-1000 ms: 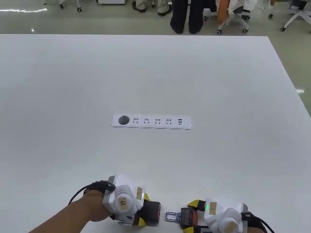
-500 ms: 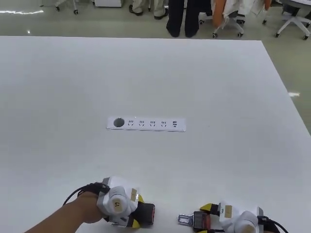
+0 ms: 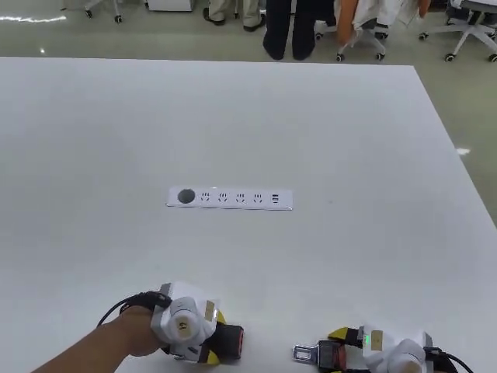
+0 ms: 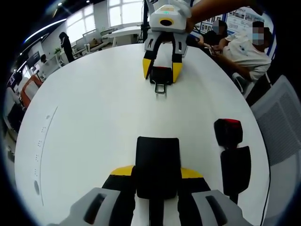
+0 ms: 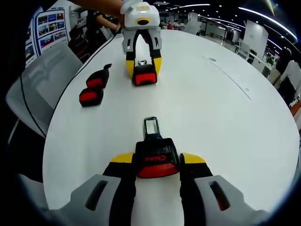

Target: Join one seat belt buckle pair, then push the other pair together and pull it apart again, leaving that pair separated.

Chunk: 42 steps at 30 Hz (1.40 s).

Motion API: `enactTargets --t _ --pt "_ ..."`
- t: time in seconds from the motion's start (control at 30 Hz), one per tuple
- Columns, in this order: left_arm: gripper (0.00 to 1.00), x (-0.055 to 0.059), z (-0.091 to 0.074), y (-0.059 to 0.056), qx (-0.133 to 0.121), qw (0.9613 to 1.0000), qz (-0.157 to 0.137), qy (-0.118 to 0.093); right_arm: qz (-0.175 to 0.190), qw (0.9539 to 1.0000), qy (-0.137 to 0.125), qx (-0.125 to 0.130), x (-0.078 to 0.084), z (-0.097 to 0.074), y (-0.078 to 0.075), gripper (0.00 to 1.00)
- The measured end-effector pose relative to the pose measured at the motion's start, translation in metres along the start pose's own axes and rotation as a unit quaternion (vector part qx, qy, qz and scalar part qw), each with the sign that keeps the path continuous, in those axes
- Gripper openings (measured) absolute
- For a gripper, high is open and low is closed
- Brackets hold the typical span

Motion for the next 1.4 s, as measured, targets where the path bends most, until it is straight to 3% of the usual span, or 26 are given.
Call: enactTargets --t 0.47,0.53,0.67,0.8,0.87,0.97,1.1,1.23,1.3,1.37,1.4 --pt "0.37 0.0 0.001 -0.001 0.0 0.9999 0.001 0.012 0.006 1.0 0.001 0.003 0.006 0.003 0.0 0.35" --pt "0.4 0.0 0.001 -0.003 0.007 0.9998 0.003 0.017 0.009 0.9999 0.001 0.004 0.006 0.002 0.0 0.35" --pt "0.52 -0.004 0.001 -0.005 0.007 0.9997 -0.019 0.016 0.023 0.9996 0.003 0.017 0.007 0.003 0.002 0.37" --pt "0.64 -0.008 0.001 -0.009 0.004 0.9992 -0.039 -0.001 0.053 0.9978 -0.019 0.035 0.005 0.003 0.006 0.56" --pt "0.67 -0.011 0.0 -0.01 0.003 0.9985 -0.054 -0.012 0.056 0.9967 -0.033 0.049 0.002 0.0 0.005 0.57" --pt "0.74 -0.015 -0.006 -0.01 -0.006 0.9972 -0.07 -0.026 0.096 0.9902 -0.066 0.077 -0.005 -0.006 0.001 0.65" --pt "0.8 -0.016 -0.011 -0.008 -0.028 0.9939 -0.098 -0.043 0.107 0.9859 -0.077 0.103 -0.006 -0.01 -0.002 0.68" --pt "0.86 -0.017 -0.018 -0.005 -0.052 0.9892 -0.123 -0.061 0.13 0.978 -0.092 0.134 -0.009 -0.017 -0.003 0.71" --pt "0.9 -0.02 -0.025 -0.004 -0.073 0.983 -0.147 -0.082 0.15 0.9725 -0.1 0.147 -0.012 -0.021 -0.002 0.71" --pt "0.91 -0.015 -0.028 -0.003 -0.094 0.9778 -0.161 -0.096 0.157 0.9677 -0.109 0.164 -0.015 -0.025 -0.001 0.71" --pt "0.92 -0.018 -0.031 -0.004 -0.096 0.976 -0.167 -0.101 0.165 0.9632 -0.119 0.176 -0.019 -0.029 0.0 0.72"
Point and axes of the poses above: the centre of the closed fingertips' face, and the gripper's own axes: z roughly forward along the fingers, y roughly to its left, x roughly out of its underside, the point moved 4 cm from there along -z, roughly backward along the fingers, and after that the axes turned 1 degree about -z, right-handed, at the moved point
